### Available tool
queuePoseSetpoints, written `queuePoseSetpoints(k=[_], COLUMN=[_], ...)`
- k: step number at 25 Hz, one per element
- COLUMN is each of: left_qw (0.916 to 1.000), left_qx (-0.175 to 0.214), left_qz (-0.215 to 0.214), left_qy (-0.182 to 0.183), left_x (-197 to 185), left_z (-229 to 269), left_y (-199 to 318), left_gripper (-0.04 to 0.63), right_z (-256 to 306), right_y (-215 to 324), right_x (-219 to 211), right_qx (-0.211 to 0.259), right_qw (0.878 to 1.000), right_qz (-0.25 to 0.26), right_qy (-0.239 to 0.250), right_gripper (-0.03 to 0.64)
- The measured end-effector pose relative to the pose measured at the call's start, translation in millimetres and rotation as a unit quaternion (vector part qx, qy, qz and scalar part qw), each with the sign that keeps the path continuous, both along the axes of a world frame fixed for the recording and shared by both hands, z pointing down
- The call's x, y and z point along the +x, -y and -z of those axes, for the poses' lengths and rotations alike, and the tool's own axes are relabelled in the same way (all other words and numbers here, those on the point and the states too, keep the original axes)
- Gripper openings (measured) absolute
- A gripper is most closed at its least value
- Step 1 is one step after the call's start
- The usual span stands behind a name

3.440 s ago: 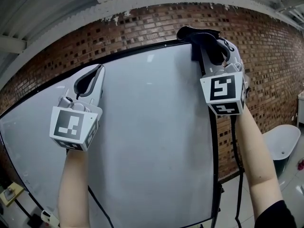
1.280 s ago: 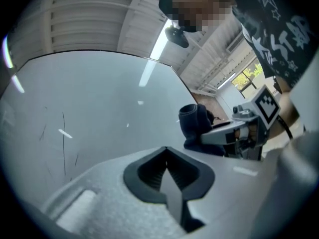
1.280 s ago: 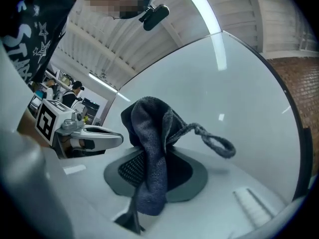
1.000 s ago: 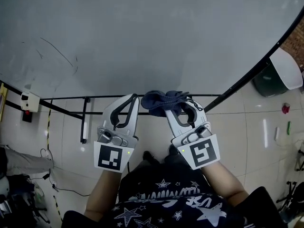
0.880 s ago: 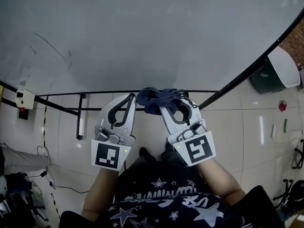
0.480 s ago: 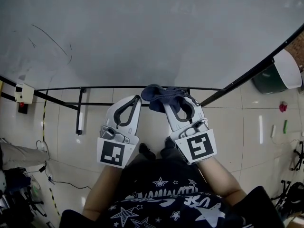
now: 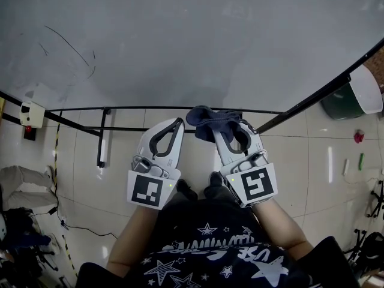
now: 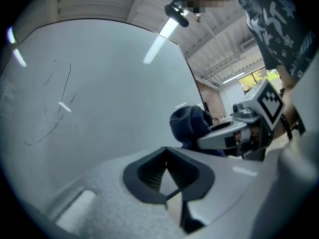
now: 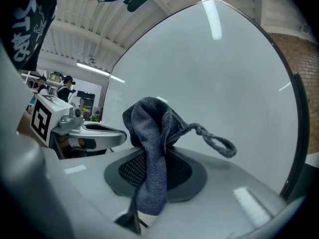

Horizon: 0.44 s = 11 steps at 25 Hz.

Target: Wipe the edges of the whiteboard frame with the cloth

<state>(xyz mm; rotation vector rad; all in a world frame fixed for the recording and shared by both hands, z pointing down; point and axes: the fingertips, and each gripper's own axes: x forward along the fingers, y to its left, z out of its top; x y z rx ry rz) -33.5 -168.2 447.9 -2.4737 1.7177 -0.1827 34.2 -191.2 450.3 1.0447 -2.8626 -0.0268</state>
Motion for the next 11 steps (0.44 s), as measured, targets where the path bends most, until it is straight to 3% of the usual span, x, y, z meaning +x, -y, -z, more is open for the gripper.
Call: queuePoseSetpoints(k=[11], left_qw=[1.0], left_qx=[-0.003], left_qz=[0.004], left_qy=[-0.008], left_x=[-4.9], left_z=[0.3], left_y=[-3.4], left_gripper=[0.003], right_z=[6.8], right_y=[3.9], right_x=[1.8], right_qx=[0.013], right_qw=[1.0], right_qz=[-0.015], right_qy=[-0.005], right_gripper=[0.078])
